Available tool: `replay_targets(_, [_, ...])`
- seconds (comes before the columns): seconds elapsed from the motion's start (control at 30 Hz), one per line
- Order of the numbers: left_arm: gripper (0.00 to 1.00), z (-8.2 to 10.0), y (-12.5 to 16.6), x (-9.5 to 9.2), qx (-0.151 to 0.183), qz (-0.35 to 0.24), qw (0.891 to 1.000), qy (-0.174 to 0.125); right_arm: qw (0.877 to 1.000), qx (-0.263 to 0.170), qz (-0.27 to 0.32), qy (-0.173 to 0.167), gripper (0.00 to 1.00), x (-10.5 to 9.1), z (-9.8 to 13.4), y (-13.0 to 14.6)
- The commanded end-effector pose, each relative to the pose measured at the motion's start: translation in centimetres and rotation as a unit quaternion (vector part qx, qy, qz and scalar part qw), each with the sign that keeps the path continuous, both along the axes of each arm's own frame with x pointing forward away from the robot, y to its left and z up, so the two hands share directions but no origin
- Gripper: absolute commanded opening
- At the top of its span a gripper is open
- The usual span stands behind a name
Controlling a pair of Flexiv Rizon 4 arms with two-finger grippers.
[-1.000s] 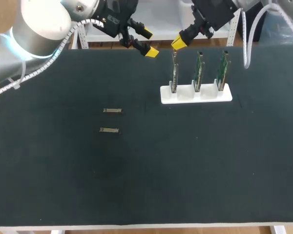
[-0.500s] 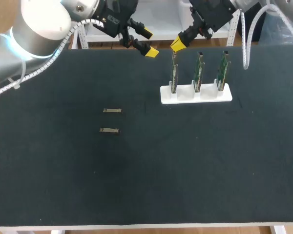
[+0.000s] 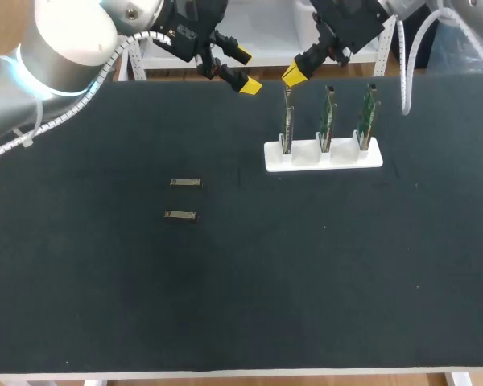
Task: Pick up the optical module with the left hand, and insert it into the network port with the right hand.
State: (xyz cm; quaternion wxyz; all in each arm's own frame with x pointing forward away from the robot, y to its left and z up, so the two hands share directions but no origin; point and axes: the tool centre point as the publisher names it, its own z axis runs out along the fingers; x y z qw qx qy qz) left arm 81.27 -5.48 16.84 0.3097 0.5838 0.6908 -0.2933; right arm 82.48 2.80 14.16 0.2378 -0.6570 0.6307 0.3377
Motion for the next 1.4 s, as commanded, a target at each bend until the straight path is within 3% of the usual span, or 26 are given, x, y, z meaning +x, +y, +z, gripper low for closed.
replay_targets(0.03, [1.00,0.0,0.0,-0.1,0.001,0.001,1.000,0.000,0.997,0.000,0.061,0.055,0.00,0.7,-0.5,0.1])
replay_targets(1.4, [1.00,0.0,0.0,-0.1,0.001,0.001,1.000,0.000,0.995,-0.014,0.065,0.070,0.00,0.5,-1.7,0.1])
